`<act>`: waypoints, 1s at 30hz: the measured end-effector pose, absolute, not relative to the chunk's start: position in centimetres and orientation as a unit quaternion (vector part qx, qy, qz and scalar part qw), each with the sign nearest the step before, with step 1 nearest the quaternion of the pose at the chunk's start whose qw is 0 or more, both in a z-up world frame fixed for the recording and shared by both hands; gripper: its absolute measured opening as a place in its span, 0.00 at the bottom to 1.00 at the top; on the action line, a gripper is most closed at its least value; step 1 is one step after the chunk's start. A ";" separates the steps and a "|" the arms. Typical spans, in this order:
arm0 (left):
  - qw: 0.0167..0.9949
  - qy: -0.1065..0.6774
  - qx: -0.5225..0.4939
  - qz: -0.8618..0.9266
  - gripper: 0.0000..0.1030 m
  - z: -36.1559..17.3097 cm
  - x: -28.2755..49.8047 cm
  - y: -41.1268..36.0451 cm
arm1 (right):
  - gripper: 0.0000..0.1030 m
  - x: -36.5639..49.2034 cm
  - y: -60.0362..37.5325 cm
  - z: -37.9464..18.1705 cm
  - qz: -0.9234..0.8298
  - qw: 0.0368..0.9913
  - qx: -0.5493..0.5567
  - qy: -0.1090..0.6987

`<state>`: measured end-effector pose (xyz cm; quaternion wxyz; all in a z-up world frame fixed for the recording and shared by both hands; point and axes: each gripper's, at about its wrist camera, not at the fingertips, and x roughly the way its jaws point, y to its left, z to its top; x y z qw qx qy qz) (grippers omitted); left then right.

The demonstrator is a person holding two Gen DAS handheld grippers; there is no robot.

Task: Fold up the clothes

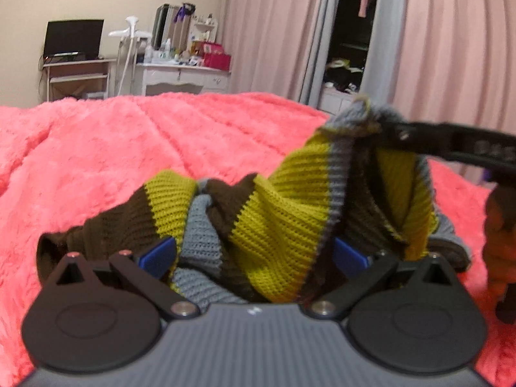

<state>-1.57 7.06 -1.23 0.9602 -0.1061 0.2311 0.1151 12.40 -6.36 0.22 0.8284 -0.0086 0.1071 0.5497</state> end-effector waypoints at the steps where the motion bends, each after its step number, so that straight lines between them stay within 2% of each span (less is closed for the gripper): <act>1: 0.960 0.230 -0.108 0.116 1.00 -1.2 -1.6 7.2 | 0.22 12.2 -6.4 0.4 0.553 0.827 -0.009 0.103; 10: 0.962 0.200 -0.136 0.125 0.99 -0.4 -2.5 7.8 | 0.22 11.1 -6.3 0.9 0.580 0.809 -0.016 0.088; 14: 0.957 0.205 -0.159 0.132 0.94 -0.3 -2.7 8.5 | 0.22 11.0 -6.0 0.7 0.577 0.811 -0.028 0.095; 17: 0.952 0.214 -0.176 0.130 0.86 -0.2 -2.8 9.1 | 0.22 10.8 -5.9 0.5 0.572 0.813 -0.034 0.098; 30: 0.946 0.230 -0.186 0.135 0.85 -0.6 -2.9 10.0 | 0.26 11.2 -5.8 -0.1 0.545 0.829 -0.045 0.119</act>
